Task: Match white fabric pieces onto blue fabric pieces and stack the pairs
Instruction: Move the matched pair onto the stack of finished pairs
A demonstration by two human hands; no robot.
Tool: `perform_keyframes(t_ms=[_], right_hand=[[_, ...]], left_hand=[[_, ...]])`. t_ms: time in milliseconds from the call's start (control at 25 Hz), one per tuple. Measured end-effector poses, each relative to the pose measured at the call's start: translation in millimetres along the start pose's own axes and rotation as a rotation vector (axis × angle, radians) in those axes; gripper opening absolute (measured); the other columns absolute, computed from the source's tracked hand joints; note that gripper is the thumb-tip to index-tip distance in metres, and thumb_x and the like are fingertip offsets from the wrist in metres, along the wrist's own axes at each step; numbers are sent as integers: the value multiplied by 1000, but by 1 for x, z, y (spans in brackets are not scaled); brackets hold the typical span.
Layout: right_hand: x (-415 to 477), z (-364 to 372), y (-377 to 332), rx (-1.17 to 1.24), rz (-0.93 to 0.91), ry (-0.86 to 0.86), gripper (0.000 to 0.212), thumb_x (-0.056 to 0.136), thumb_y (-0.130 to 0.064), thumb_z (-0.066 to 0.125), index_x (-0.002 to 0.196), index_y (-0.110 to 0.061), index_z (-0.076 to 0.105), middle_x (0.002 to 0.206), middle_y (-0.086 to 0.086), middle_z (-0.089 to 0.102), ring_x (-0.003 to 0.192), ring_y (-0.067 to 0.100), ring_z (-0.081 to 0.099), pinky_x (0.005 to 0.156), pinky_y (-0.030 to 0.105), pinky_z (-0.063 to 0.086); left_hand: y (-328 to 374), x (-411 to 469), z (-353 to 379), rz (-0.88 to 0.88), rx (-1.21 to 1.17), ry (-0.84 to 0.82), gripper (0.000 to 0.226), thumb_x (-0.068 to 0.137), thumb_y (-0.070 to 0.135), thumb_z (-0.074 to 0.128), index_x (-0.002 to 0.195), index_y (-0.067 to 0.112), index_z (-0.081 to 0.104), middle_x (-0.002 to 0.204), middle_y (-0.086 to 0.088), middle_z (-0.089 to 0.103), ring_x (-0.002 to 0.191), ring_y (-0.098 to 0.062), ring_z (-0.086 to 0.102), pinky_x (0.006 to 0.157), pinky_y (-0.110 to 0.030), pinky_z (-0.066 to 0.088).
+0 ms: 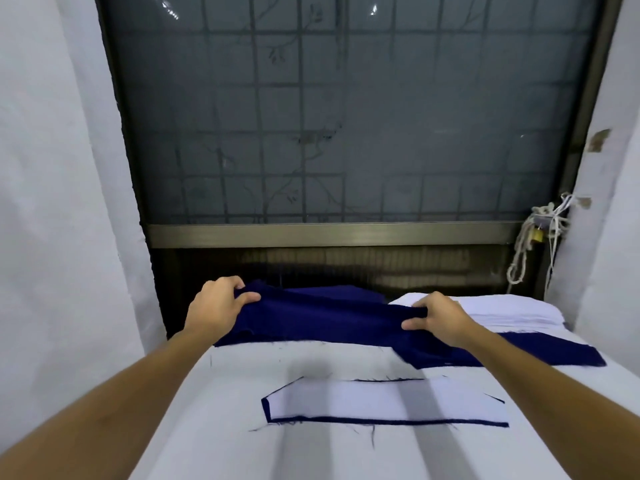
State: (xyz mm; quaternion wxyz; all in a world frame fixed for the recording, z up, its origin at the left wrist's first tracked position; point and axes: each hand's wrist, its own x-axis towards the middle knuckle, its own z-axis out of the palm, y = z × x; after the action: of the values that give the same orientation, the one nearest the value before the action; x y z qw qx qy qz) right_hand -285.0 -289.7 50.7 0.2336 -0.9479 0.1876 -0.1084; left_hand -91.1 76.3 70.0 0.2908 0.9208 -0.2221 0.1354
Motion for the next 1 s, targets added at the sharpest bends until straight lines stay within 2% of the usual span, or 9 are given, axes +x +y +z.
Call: perform_keyframes(t_ms=[160,240,280,360,560,640,760,880,1000], right_hand=[[-27,-9,39,131,6,-64,21,90,-28,75,83,-8,76,72,9,68,70,20,61,66,30,45],[-41,-8,55,201,52,-85,34,94,-24,70,76,4,64,65,14,49,62,19,45,58,24,34],[-48,-7,62,237,75,-82,37,95,-23,69,71,2,56,66,13,41,63,20,39,57,25,30],[-59,-2,77,294,121,-67,34,97,-19,66,70,-5,51,70,11,39,67,22,35,64,29,28],[-70,19,113,307,265,34,37,98,-22,65,68,-4,53,65,11,47,63,22,46,62,31,36],[-73,30,125,317,322,80,40,97,-25,66,64,-8,52,61,7,49,62,20,49,63,32,39],[-78,44,141,255,401,124,48,97,-32,65,58,-16,42,54,-2,44,59,20,45,62,34,34],[-83,58,151,118,411,158,43,96,-40,62,61,-17,53,58,-7,57,62,17,54,64,32,41],[-88,73,155,30,350,290,31,95,-38,62,68,-24,61,67,-5,63,73,17,58,68,34,49]], left_hand=[[-5,-19,17,-49,-62,-65,18,99,39,58,101,23,64,99,0,67,85,-16,67,76,-36,62],[-3,-28,28,-27,-45,-108,18,101,36,55,97,22,65,97,0,68,84,-16,67,76,-36,62],[0,-33,35,-23,-38,-118,19,101,35,54,95,21,65,96,-1,68,84,-16,67,76,-35,61],[5,-40,48,-28,-27,-137,24,102,36,54,90,19,66,91,-1,69,80,-17,67,75,-38,60],[15,-52,89,-104,-29,-210,31,93,46,66,79,19,66,84,-1,69,78,-20,66,75,-40,57],[15,-58,105,-165,2,-202,40,89,55,67,82,15,66,80,-1,69,74,-19,65,68,-37,56],[13,-68,125,-218,96,-183,51,86,66,64,77,15,61,74,2,66,67,-17,61,55,-29,44],[6,-75,138,-252,94,-184,50,86,68,61,76,19,59,75,6,65,67,-14,60,54,-28,43],[-4,-87,151,-268,71,-149,45,89,68,57,76,25,59,75,10,64,68,-10,60,55,-27,45]])
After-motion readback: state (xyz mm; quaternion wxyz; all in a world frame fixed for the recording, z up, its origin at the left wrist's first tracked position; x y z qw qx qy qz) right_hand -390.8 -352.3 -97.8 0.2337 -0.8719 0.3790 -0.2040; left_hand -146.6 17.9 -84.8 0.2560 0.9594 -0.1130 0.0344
